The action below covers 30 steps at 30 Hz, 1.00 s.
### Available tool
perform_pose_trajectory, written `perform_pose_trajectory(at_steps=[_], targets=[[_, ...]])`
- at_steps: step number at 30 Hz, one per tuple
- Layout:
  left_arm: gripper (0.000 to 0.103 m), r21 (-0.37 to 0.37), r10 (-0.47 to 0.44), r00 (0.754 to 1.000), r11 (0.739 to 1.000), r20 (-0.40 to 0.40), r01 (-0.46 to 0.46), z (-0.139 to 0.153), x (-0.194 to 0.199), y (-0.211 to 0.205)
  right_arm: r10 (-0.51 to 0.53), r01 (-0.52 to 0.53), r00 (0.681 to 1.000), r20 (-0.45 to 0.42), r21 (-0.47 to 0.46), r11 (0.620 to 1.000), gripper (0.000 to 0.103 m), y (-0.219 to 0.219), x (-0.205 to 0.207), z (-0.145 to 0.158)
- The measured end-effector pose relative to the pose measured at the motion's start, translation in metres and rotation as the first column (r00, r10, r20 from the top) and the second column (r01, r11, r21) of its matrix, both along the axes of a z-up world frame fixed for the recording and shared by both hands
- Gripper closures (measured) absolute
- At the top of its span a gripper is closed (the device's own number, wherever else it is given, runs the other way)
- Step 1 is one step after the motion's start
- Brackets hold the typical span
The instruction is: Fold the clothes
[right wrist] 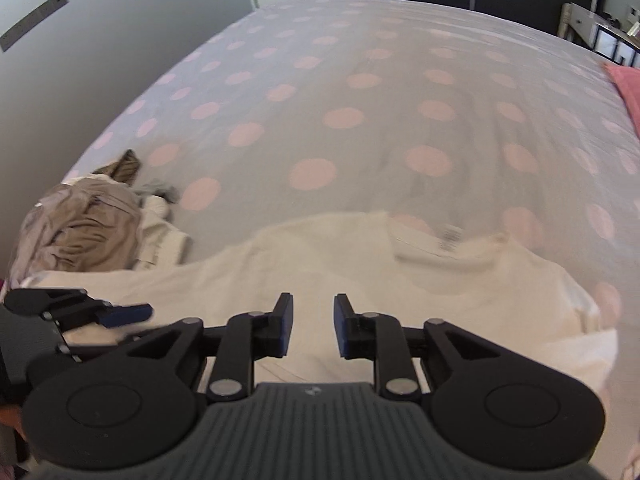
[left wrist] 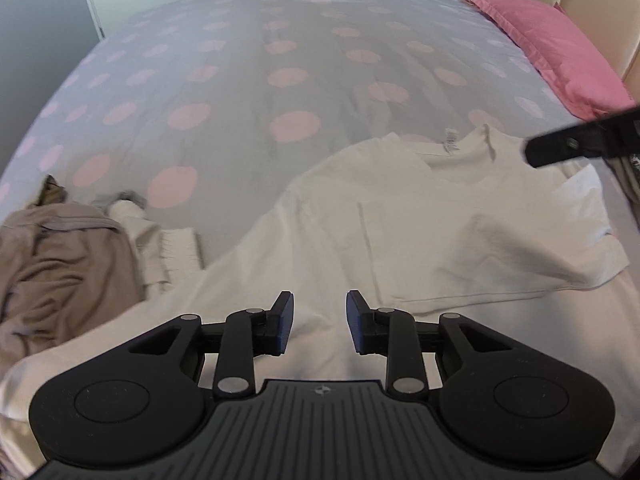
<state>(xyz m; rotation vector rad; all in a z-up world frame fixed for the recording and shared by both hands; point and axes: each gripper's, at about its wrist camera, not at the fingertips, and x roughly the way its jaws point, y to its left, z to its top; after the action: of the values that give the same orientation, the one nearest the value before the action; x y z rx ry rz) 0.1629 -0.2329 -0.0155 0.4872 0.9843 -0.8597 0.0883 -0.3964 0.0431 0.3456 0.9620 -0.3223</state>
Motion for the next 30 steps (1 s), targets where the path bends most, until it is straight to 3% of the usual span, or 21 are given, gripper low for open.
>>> perform_pose_trajectory(at_steps=[7, 11, 14, 17, 20, 24, 28, 30], targets=[[0.075, 0.039, -0.038, 0.994, 0.998, -0.099, 0.042, -0.034, -0.013, -0.033, -0.187, 0.187, 0.977, -0.106, -0.014, 0.982, 0.076, -0.066, -0.107, -0.041], [0.075, 0.063, -0.003, 0.992, 0.998, -0.127, 0.011, -0.055, -0.013, -0.051, -0.353, 0.363, 0.927, -0.126, 0.065, 0.930, 0.075, -0.107, -0.163, -0.070], [0.075, 0.089, 0.027, 0.989, 0.996, -0.144, -0.014, -0.070, -0.012, -0.063, -0.472, 0.485, 0.873, -0.123, 0.129, 0.865, 0.075, -0.132, -0.196, -0.088], [0.075, 0.132, 0.049, 0.987, 0.991, -0.154, -0.029, -0.085, -0.012, -0.073, -0.516, 0.528, 0.848, -0.123, 0.093, 0.844, 0.074, -0.147, -0.213, -0.099], [0.078, 0.150, 0.043, 0.989, 0.988, -0.139, -0.022, -0.090, -0.014, -0.077, -0.497, 0.508, 0.854, -0.152, 0.040, 0.860, 0.074, -0.156, -0.226, -0.112], [0.100, 0.123, 0.065, 0.987, 0.991, -0.144, -0.048, -0.086, -0.012, -0.077, -0.424, 0.440, 0.885, -0.194, 0.048, 0.897, 0.070, -0.157, -0.234, -0.128], [0.101, 0.065, 0.078, 0.989, 0.995, -0.127, -0.070, -0.067, -0.009, -0.072, -0.347, 0.371, 0.915, -0.207, 0.090, 0.924, 0.070, -0.149, -0.237, -0.140], [0.101, 0.005, 0.091, 0.987, 0.996, -0.131, -0.091, -0.051, -0.006, -0.068, -0.327, 0.345, 0.923, -0.203, 0.060, 0.937, 0.069, -0.143, -0.234, -0.142]])
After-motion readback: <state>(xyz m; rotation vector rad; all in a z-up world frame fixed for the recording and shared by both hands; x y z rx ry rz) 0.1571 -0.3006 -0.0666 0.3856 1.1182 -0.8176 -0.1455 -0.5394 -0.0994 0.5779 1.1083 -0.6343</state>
